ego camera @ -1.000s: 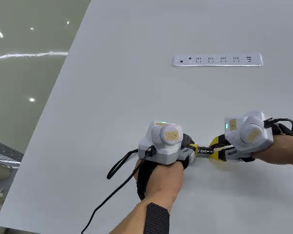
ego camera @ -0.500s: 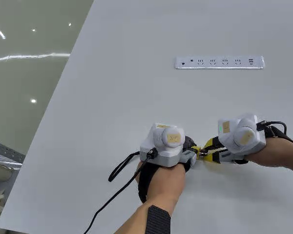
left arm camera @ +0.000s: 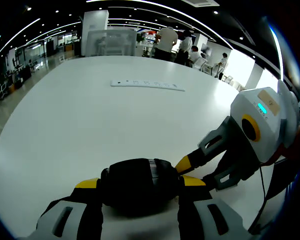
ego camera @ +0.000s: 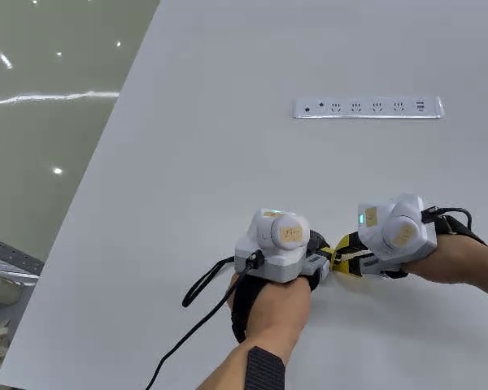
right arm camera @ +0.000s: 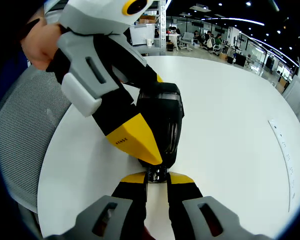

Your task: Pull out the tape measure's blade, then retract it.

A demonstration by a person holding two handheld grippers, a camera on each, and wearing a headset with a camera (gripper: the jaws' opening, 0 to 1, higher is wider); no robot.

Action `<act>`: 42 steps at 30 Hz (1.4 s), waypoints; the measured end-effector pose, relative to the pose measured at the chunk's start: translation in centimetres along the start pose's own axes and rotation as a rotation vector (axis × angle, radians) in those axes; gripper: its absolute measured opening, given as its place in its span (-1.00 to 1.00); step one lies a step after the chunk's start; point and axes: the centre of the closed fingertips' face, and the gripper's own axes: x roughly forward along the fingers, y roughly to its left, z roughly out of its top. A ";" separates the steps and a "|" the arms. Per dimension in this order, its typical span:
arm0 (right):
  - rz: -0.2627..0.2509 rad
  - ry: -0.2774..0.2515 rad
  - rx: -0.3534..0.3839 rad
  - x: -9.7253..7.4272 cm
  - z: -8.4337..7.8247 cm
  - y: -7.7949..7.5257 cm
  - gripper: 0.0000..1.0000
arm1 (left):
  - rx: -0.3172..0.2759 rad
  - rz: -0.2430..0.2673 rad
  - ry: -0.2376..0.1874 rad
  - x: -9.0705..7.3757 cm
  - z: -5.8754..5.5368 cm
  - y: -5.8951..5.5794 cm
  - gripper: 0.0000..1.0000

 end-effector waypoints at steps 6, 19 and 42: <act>0.001 0.000 -0.010 0.2 0.2 0.0 -0.78 | 0.000 0.000 0.000 0.0 0.0 0.0 0.14; 0.002 0.006 -0.021 0.2 0.4 -0.3 -0.77 | 0.004 0.002 -0.002 0.0 0.0 0.0 0.14; -0.049 0.020 -0.012 0.2 0.4 -0.8 -0.65 | 0.027 -0.022 0.013 -0.1 -0.1 -0.1 0.19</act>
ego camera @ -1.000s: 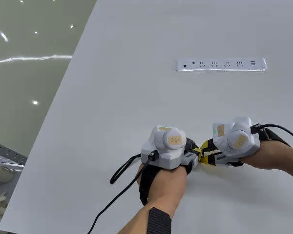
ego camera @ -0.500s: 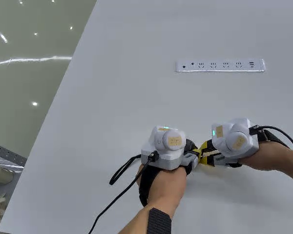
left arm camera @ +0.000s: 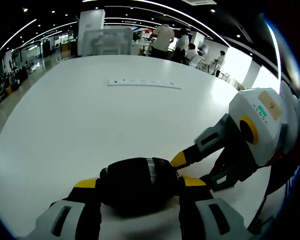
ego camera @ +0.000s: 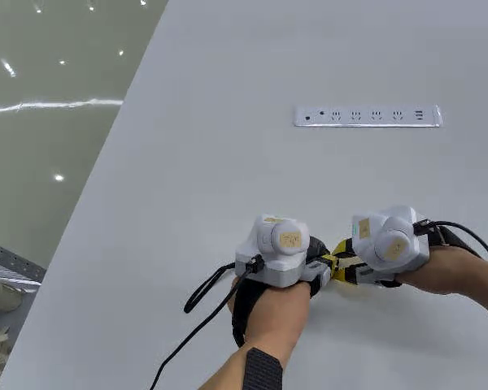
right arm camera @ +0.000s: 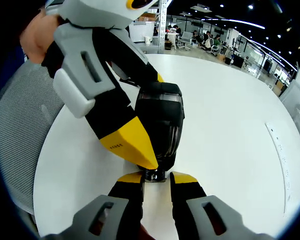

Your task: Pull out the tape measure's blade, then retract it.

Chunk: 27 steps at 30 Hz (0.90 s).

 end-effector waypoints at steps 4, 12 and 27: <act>-0.020 -0.001 0.025 -0.1 -0.1 -0.3 -0.58 | 0.035 -0.010 -0.009 -0.2 0.1 -0.1 0.18; -0.060 -0.021 0.084 -1.0 0.0 -0.5 -0.52 | 0.106 -0.040 -0.067 -0.8 1.3 -0.4 0.28; -0.129 -0.064 0.178 -3.0 0.9 -0.3 -0.34 | 0.210 -0.132 -0.078 -2.3 1.1 -1.3 0.58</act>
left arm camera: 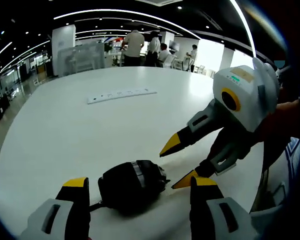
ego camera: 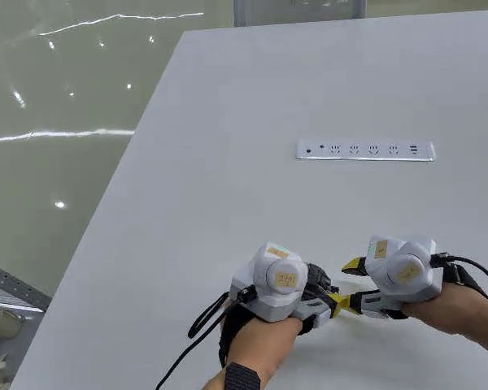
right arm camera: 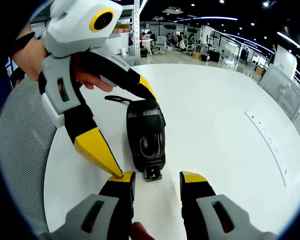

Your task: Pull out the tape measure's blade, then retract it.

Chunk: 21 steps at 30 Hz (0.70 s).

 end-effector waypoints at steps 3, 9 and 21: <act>-0.011 -0.002 0.012 -0.5 0.1 0.2 -0.32 | 0.003 -0.013 -0.012 -0.5 0.3 0.0 0.60; -0.043 0.000 0.044 -1.5 -0.3 0.2 -0.24 | 0.003 -0.035 -0.027 -1.5 0.4 0.3 0.68; -0.108 -0.014 0.109 -4.9 -0.8 1.1 -0.05 | 0.031 -0.056 -0.033 -3.2 0.1 0.3 0.82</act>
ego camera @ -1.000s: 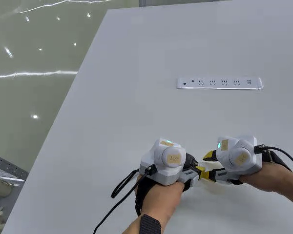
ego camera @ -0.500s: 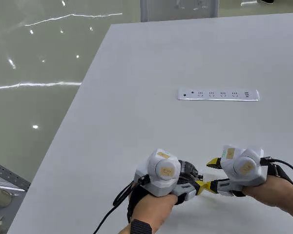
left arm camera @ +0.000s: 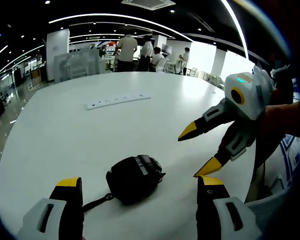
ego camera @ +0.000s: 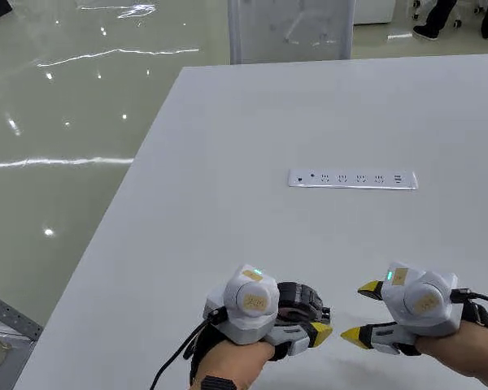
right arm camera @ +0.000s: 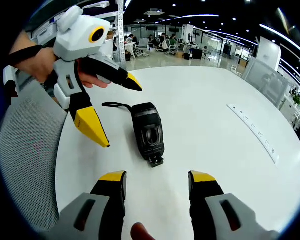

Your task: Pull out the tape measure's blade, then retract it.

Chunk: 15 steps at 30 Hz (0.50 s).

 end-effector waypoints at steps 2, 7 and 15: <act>-0.015 -0.003 0.013 -0.6 -0.1 0.0 0.01 | 0.002 -0.004 -0.001 -0.3 -0.1 0.0 0.86; -0.053 -0.003 0.042 -2.5 -0.5 0.3 0.10 | 0.022 -0.014 0.009 -1.3 -0.8 0.2 0.89; -0.103 -0.012 0.110 -5.2 -1.4 1.0 0.30 | 0.051 -0.034 0.035 -3.5 -2.5 0.9 0.95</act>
